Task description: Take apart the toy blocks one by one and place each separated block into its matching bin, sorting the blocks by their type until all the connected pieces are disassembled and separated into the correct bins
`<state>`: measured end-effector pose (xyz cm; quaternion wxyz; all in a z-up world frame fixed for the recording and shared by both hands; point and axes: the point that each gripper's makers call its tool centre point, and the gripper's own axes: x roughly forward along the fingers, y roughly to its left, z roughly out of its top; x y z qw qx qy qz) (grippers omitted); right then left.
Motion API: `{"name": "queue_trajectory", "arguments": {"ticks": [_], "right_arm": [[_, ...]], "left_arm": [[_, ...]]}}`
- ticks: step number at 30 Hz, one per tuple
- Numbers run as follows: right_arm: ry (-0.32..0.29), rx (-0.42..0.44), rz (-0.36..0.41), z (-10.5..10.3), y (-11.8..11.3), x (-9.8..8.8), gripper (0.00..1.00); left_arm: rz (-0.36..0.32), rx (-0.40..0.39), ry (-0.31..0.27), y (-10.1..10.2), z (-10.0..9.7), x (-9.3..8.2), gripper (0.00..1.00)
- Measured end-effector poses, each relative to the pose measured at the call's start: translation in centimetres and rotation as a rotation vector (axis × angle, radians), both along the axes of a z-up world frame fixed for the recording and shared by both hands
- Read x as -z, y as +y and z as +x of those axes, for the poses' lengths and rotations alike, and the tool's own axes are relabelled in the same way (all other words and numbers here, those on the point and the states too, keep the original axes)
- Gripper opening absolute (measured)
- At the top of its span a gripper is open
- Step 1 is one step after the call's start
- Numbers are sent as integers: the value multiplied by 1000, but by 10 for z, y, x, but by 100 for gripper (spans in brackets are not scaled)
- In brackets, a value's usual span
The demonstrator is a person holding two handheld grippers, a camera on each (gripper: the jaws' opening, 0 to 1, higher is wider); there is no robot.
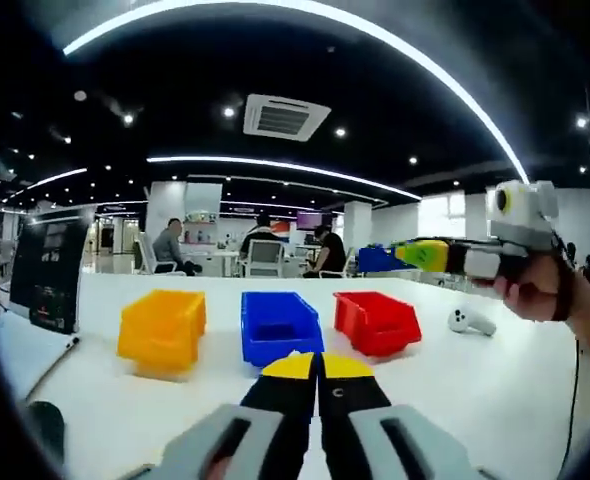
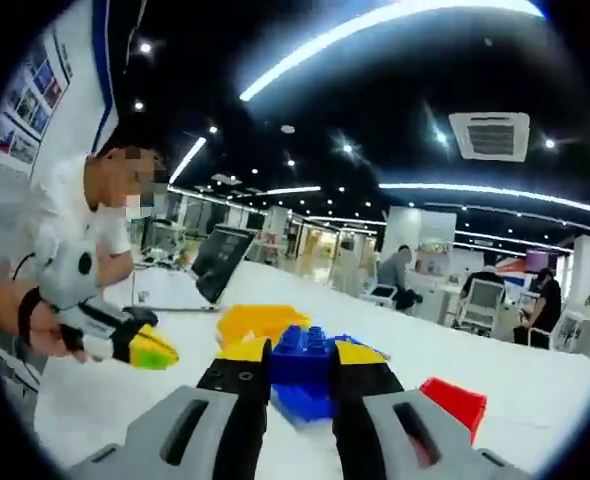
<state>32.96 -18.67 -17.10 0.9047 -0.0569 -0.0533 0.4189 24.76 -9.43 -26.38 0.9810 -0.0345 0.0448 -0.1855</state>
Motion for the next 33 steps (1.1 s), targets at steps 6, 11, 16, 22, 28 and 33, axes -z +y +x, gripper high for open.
{"name": "queue_trajectory", "arguments": {"ticks": [6,11,16,22,28,33], "right_arm": [[23,2,21,61,40,-20,24],[46,5,-1,93,59,-21,24],[126,59,-60,124,67,20,24],[280,101,-93,139,60,65,71],[269,67,-108,128,65,63,68],[239,43,-111,114,61,54,61]], "left_arm": [[-49,-26,44,19,-12,11,3],[-63,-45,82,33,-25,23,3],[-80,-89,90,49,-29,26,3],[-102,-91,102,54,-32,30,3],[-112,-78,100,51,-32,29,3],[-121,-78,92,48,-31,25,3]]}}
